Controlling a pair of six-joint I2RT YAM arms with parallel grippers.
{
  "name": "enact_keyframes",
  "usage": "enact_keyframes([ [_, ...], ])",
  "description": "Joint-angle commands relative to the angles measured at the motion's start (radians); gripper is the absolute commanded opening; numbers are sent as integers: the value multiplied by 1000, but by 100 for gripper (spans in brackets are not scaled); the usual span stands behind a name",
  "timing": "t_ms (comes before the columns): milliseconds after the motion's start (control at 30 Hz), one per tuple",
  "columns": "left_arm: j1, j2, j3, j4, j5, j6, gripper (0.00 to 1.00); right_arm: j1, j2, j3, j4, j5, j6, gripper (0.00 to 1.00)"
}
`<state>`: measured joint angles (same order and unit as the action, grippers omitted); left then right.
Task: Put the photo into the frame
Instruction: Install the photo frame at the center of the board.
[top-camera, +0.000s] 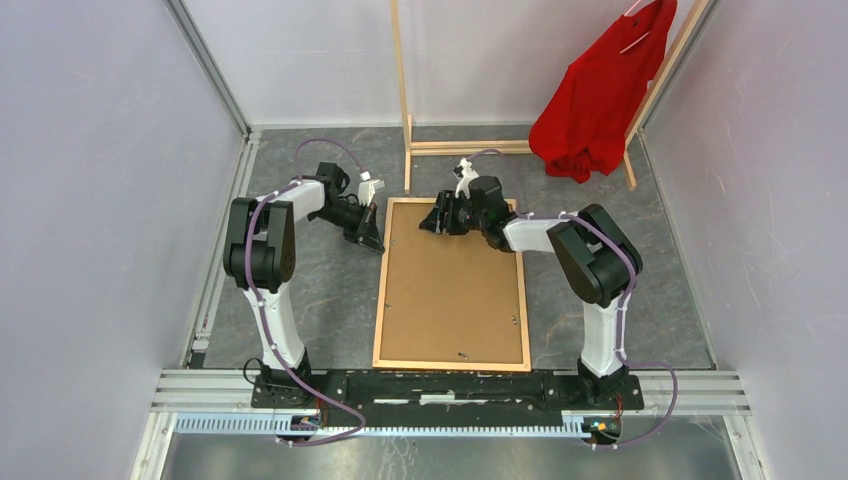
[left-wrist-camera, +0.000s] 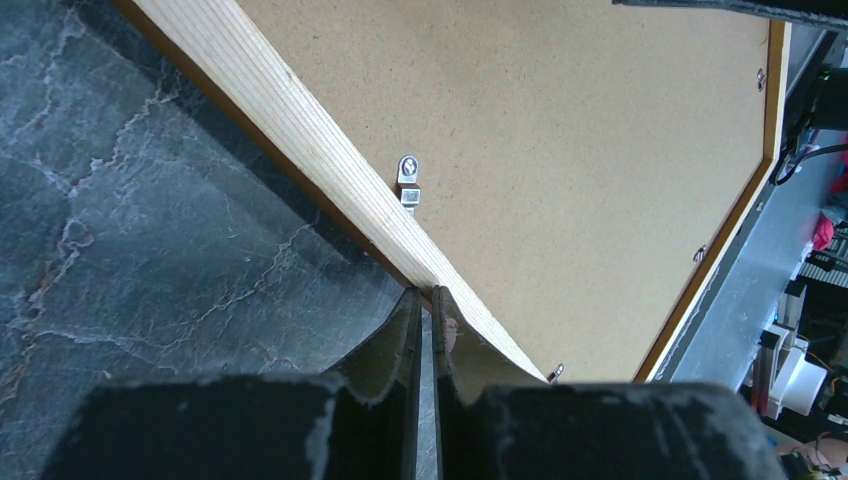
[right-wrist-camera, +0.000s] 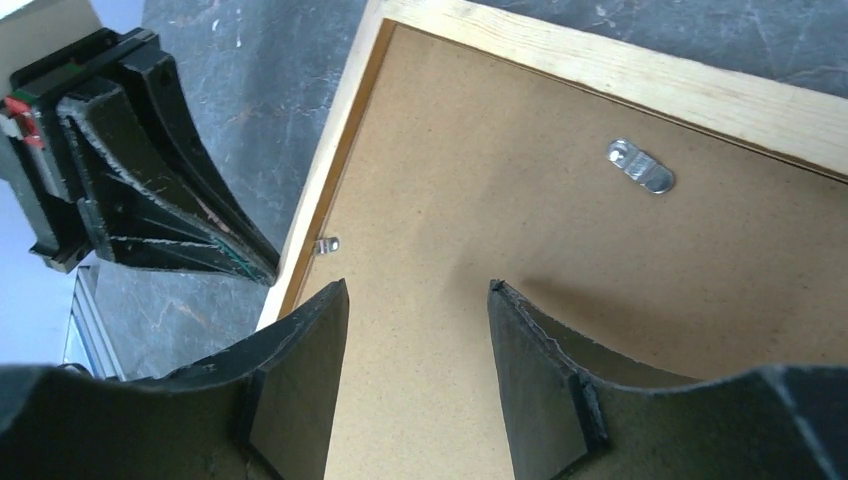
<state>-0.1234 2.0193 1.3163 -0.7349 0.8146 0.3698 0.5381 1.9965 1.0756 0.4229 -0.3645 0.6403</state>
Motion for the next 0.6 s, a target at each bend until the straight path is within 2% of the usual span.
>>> enact_keyframes([
  [0,-1,13,-9,-24,-13,33,12,-18,23,60,-37,72,-17,60],
  [567,-1,12,-7,-23,-10,35,11,-43,93,165,-104,164,-50,58],
])
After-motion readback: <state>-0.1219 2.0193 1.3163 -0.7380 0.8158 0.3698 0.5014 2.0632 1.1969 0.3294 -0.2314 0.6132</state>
